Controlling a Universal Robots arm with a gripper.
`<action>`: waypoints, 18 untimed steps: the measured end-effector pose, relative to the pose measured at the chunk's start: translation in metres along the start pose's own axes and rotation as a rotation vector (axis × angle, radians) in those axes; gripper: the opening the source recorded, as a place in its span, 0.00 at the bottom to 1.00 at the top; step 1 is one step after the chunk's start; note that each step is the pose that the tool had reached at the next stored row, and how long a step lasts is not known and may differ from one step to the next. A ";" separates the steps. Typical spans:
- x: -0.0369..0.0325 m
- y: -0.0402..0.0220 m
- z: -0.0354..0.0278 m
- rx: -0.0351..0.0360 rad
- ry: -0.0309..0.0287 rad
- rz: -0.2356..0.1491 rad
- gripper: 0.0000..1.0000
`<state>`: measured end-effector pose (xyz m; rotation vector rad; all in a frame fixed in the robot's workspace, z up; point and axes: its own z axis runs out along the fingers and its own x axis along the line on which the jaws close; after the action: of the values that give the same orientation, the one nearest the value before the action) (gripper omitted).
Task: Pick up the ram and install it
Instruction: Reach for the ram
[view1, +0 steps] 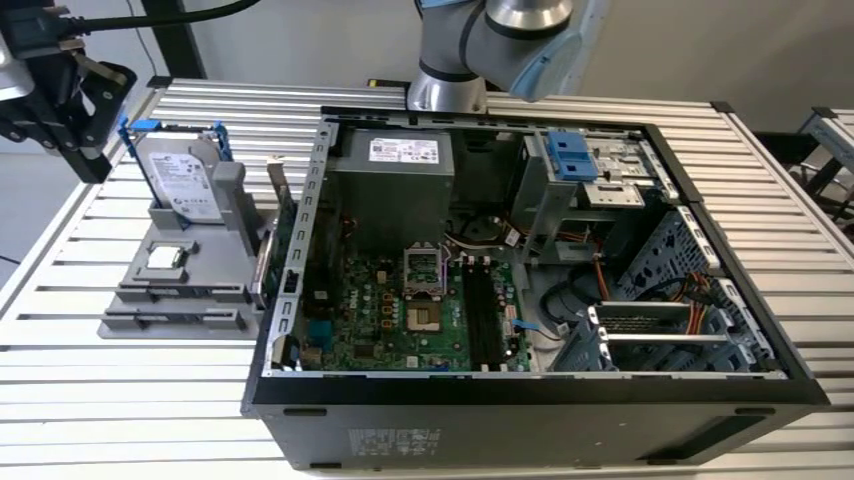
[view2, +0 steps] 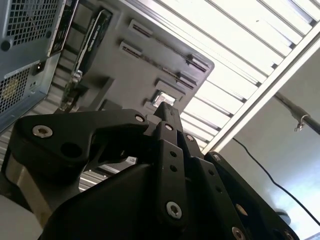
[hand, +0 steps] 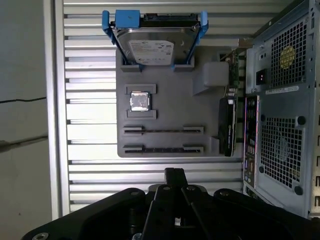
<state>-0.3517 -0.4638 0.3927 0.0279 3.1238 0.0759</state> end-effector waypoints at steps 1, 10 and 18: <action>0.0000 0.0000 0.0000 -0.0002 0.0003 -0.007 0.00; 0.0000 0.0000 -0.0006 -0.0018 0.0055 -0.111 0.00; 0.0000 0.0000 -0.0008 -0.0036 0.0108 -0.221 0.00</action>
<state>-0.3517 -0.4639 0.3935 -0.3179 3.1131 0.0784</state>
